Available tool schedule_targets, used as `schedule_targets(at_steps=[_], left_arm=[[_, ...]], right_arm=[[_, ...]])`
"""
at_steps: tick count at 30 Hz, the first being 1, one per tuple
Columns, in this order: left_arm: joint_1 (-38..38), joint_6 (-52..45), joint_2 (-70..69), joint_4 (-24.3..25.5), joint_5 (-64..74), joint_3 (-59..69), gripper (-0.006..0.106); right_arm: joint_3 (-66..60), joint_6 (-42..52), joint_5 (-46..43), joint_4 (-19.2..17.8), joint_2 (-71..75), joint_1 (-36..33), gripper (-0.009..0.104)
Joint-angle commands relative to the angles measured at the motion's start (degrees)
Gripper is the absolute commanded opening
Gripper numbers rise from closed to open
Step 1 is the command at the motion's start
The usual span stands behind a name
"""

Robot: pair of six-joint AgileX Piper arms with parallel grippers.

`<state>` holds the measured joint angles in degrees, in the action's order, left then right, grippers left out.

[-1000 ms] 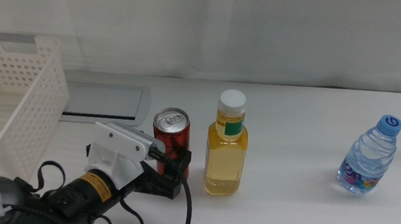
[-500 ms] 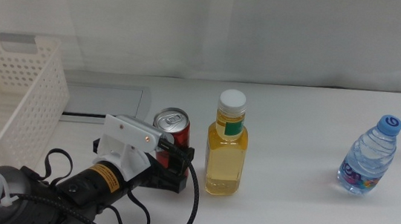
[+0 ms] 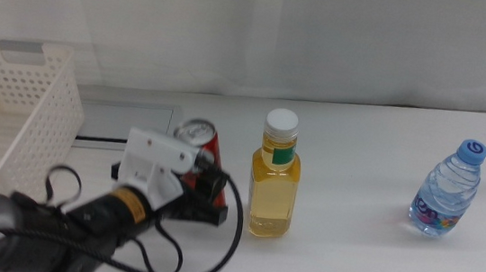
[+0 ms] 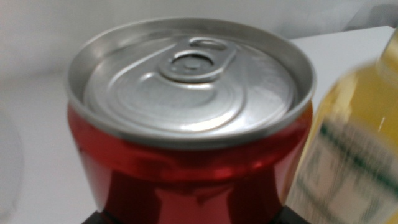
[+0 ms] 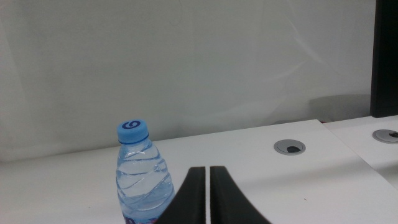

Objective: Use arms to grab the bottles and put them into the dustbin to the left of the table.

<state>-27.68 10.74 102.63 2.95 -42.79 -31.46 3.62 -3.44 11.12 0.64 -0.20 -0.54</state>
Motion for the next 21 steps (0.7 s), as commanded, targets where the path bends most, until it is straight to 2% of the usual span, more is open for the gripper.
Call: schedule_targets(at_steps=[1, 3, 4, 8, 15, 21], left_arm=[[-0.2, -1.1, -4.3, -0.8, 2.8, -3.1, -0.003], [-0.2, -5.6, -8.5, -1.0, 12.9, -7.4, -0.003], [-0.2, -9.4, -11.2, -3.4, 20.2, -10.6, -0.003], [2.1, -20.7, -16.9, -12.9, 31.6, -18.2, -0.003], [13.0, -20.7, -24.2, -12.9, 43.9, -24.3, -0.003], [26.4, -20.7, -28.4, -12.4, 57.8, -27.0, -0.003]], right_arm=[[-0.3, 0.5, 0.2, -0.2, 1.3, 0.0, -0.003], [-0.3, 0.5, 0.2, -0.2, 1.3, 0.0, -0.003], [-0.3, 0.5, 0.2, -0.2, 1.3, 0.0, -0.003], [-0.3, 0.5, 0.2, -0.2, 1.3, 0.0, -0.003], [-0.3, 0.5, 0.0, -0.2, 1.3, 0.0, -0.003], [-0.3, 0.5, 0.0, -0.2, 1.3, 0.0, -0.003]])
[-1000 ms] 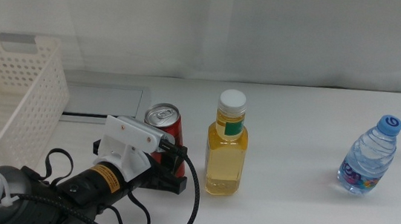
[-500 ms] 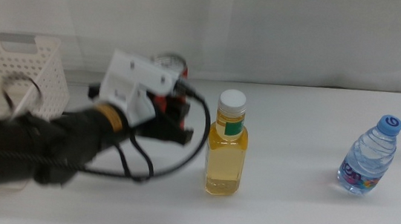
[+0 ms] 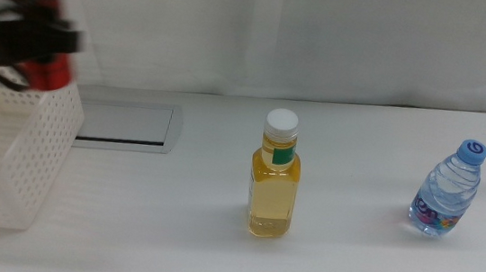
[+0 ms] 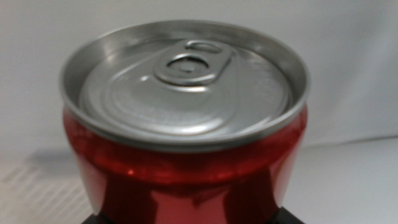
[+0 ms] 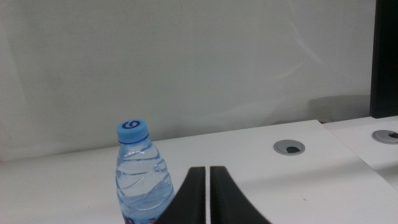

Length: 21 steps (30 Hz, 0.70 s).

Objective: Use arms to grab the bottles and put them into the dustbin to the left of the table.

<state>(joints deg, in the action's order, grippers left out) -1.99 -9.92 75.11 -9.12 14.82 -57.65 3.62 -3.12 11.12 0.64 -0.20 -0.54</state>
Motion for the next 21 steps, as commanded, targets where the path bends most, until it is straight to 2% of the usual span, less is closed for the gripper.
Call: schedule_targets(at_steps=[1, 5, 10, 21], left_arm=[[5.2, 0.0, -1.4, -0.3, 4.7, -1.6, -0.003], [11.6, 0.6, -1.2, -0.3, 10.5, -2.6, -0.003], [16.4, 2.0, 0.0, -0.3, 11.3, -2.7, -0.003], [17.4, 2.0, 10.9, -0.3, 12.8, -2.7, -0.003]], right_arm=[[-0.3, 0.1, 0.0, -0.2, 1.3, 0.0, -0.003], [-0.3, 0.1, 0.0, -0.2, 1.3, 0.0, -0.003], [-0.3, 0.1, -0.1, -0.2, 1.3, 0.0, -0.003], [-0.3, 0.1, -0.1, 0.1, 1.3, 0.0, -0.003]])
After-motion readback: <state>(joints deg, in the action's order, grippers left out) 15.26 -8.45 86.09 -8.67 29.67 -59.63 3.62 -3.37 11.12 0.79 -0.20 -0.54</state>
